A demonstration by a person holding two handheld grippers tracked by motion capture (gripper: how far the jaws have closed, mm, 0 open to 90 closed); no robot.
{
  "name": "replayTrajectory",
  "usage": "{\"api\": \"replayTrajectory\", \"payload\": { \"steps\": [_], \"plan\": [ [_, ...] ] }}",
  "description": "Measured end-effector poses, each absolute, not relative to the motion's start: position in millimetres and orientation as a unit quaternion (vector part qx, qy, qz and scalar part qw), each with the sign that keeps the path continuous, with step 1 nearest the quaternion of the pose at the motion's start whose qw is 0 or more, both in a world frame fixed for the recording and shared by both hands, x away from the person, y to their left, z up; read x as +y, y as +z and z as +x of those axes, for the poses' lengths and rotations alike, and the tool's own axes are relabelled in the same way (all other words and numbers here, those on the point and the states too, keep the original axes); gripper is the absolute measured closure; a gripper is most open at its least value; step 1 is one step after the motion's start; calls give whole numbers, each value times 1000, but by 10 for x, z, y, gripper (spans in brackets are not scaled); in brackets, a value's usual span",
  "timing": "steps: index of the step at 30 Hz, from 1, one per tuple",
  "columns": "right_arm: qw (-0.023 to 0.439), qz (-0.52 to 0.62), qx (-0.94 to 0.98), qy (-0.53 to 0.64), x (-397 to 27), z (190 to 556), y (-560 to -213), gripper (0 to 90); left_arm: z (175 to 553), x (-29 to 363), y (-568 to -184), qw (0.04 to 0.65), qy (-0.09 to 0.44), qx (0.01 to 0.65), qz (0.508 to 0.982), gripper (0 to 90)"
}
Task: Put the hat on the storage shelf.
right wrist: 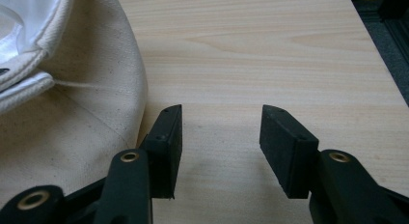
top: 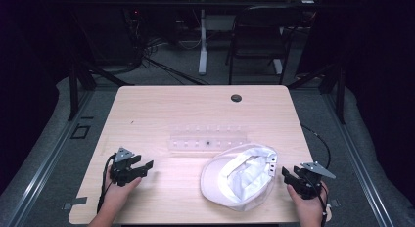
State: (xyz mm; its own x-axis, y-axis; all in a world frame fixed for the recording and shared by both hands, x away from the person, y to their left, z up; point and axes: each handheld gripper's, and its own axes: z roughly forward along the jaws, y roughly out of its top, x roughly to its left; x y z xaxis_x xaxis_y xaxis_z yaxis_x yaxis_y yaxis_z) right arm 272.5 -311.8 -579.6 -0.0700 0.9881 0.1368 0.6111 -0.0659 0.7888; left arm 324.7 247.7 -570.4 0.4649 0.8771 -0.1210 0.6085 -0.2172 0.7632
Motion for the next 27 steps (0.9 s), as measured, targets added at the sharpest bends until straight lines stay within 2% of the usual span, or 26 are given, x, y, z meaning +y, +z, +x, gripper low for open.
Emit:
{"api": "replayTrajectory", "payload": {
  "steps": [10,17,20,27],
  "plan": [
    [236,633,647,353,-3092,2742,-5742,448,3231,2493,-5679,397,174,489,757,415],
    [233,621,668,338,-3049,2739,-5597,454,3225,2478,-5676,395,171,485,761,418],
    [203,636,664,337,-3092,2771,-5471,457,3222,2469,-5677,395,172,484,762,418],
    [175,637,677,325,-3161,2820,-5296,471,3225,2458,-5682,391,171,481,766,421]
  ]
}}
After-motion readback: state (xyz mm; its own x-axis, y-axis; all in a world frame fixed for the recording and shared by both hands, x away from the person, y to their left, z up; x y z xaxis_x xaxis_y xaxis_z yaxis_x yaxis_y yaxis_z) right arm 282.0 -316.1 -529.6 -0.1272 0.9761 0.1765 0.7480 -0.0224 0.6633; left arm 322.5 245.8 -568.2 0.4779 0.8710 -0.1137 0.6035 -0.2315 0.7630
